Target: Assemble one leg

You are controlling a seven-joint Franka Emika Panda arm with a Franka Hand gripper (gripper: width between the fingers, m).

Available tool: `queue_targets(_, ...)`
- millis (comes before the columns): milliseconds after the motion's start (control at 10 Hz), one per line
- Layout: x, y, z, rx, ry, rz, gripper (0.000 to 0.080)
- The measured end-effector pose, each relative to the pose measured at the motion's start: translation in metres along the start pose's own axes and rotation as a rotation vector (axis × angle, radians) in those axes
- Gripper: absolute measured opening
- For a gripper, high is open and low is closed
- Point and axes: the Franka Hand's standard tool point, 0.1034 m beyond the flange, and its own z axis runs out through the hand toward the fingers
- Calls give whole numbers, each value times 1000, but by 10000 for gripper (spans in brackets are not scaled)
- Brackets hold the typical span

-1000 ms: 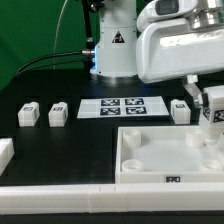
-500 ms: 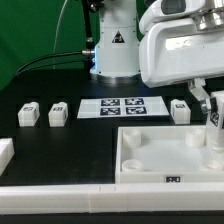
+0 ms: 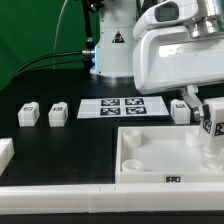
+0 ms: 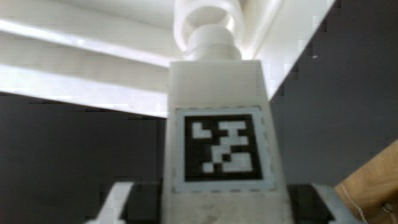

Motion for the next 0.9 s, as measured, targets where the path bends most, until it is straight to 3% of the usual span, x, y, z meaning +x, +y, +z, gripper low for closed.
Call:
queue_targets(300, -5, 6, 6, -5, 6, -5, 292)
queue_targets(900, -11, -4, 11, 4, 3, -16, 292)
